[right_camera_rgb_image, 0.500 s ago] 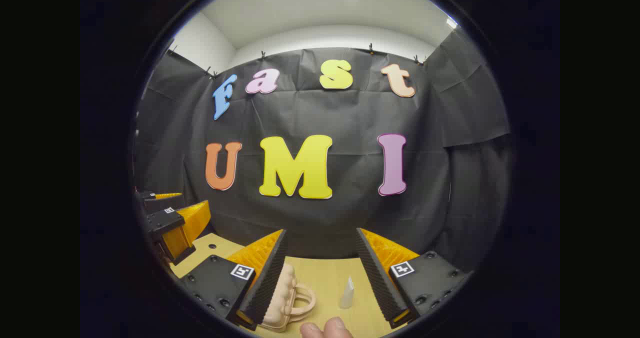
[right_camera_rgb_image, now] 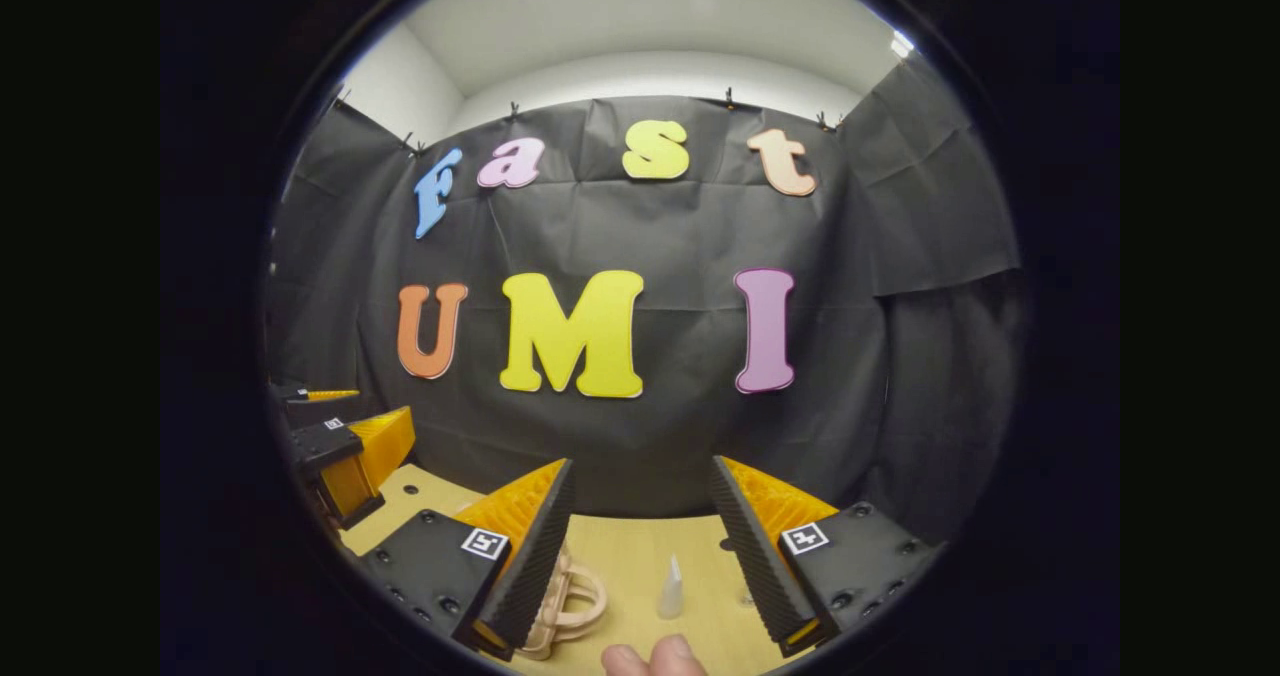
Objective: First open the suitcase, pack the skin care products into it, and then close the suitcase.
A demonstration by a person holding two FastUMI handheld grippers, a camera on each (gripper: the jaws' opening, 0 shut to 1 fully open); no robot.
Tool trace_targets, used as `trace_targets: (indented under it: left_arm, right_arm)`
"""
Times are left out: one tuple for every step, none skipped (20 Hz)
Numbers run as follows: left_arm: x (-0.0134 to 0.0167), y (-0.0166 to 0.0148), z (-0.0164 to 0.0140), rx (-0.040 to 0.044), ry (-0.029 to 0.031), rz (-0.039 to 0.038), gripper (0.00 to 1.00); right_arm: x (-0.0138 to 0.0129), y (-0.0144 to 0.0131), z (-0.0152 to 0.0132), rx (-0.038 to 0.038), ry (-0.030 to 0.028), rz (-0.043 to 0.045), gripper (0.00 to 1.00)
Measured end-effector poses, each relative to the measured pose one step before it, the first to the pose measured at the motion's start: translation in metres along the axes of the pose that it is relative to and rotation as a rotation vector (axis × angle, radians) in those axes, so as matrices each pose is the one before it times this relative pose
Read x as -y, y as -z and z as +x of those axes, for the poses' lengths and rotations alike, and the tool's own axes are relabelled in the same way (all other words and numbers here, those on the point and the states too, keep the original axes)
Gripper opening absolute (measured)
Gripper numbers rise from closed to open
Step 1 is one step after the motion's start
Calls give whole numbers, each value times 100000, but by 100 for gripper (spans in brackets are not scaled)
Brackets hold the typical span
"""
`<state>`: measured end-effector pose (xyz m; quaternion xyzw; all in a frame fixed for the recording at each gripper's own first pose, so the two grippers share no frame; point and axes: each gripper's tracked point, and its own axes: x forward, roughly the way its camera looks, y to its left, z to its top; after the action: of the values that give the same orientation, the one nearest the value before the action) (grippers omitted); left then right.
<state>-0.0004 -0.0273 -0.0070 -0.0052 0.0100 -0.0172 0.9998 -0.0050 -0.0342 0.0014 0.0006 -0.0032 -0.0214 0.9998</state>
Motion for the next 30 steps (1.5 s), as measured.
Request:
trace_targets:
  left_arm:
    - [289, -35, -36, -100, -27, 133, 96]
    - [91, -198, 104, 72, -12, 499, 96]
    - [242, -27, -113, 641, 126, 429, 96]
    - [146, -159, 26, 436, -46, 584, 96]
    - [191, -69, 64, 135, 206, 591, 96]
    - [520, 322, -34, -648, 652, 1048, 96]
    - [366, 221, 170, -474, 737, 1562, 96]
    - [97, 219, 189, -490, 354, 1861, 96]
    - [191, 233, 251, -865, 541, 1626, 96]
    - [221, 519, 203, -1233, 261, 1000, 96]
    - [143, 716, 185, -2058, 132, 853, 96]
    - [395, 917, 352, -2451, 768, 862, 96]
    - [848, 1022, 434, -3140, 2331, 891, 97]
    - [1020, 993, 497, -2271, 2671, 958, 96]
    - [1095, 846, 694, -2043, 2137, 3285, 97]
    - [885, 565, 588, -1239, 1046, 3841, 97]
    - [925, 821, 515, -1521, 1504, 4316, 97]
    - [997, 868, 563, -1462, 1878, 4273, 99]
    - [867, 883, 499, -1823, 1486, 3803, 100]
    - [849, 1078, 482, -3562, 1072, 4259, 99]
    - [1226, 989, 676, -1773, 2495, 3240, 99]
    - [1356, 930, 697, -3460, 2263, 4411, 99]
    - [1538, 1277, 933, -3600, 3096, 6530, 99]
    - [1275, 975, 710, -2378, 1183, 5933, 99]
    - [1005, 1183, 736, -3878, 995, 6064, 99]
    - [1100, 1023, 801, -1563, 1288, 5157, 99]
    - [985, 905, 872, -1942, 1093, 3867, 99]
    - [934, 755, 959, -2373, 1218, 4079, 99]
    - [428, 672, 810, -2821, -221, 4240, 98]
    - [422, 704, 429, -3465, 321, 3399, 98]
  right_arm:
    - [286, -44, -52, 105, 60, 19, 80]
    - [181, 46, -4, -95, 20, 11, 80]
    - [307, -51, -20, 99, 101, 98, 80]
    - [313, 42, 108, -51, 101, 178, 80]
    - [232, -70, 83, -62, 180, 77, 77]
    - [211, 182, 34, -134, -206, 136, 77]
    - [208, 101, 90, -444, -60, 18, 77]
    - [400, 253, 69, -548, 257, 174, 80]
    - [497, 219, 60, -630, 548, 402, 80]
    - [485, 377, 57, -671, 600, 111, 80]
    - [557, 395, 101, -698, 562, -319, 80]
    - [671, 428, 34, -677, 651, -259, 80]
    - [807, 469, 38, -696, 786, -299, 80]
    - [916, 597, 131, -1178, 1082, -283, 77]
    - [1539, 958, 141, -1727, 2071, -502, 80]
    - [1192, 586, 108, -1008, 1505, -563, 80]
    - [1198, 540, 101, -808, 1722, -1070, 80]
    - [1320, 463, 79, -719, 1698, -1220, 80]
    - [1276, 708, 311, -1113, 1582, -670, 77]
    - [1262, 466, 142, -868, 1668, -464, 77]
    - [1170, 498, 237, -622, 1896, -55, 77]
    - [1109, 414, 152, -532, 1477, 67, 77]
    - [1225, 611, 309, -1093, 1684, 52, 80]
    - [803, 557, 214, -680, 1046, -35, 80]
    - [819, 386, 239, -685, 1065, 62, 80]
    - [770, 540, 196, -892, 1032, 28, 80]
    - [718, 356, 42, -893, 1253, 361, 80]
    - [598, 328, 61, -715, 802, 518, 80]
    - [503, 178, 5, -49, 896, 249, 81]
    - [454, 264, 56, -232, 634, 247, 80]
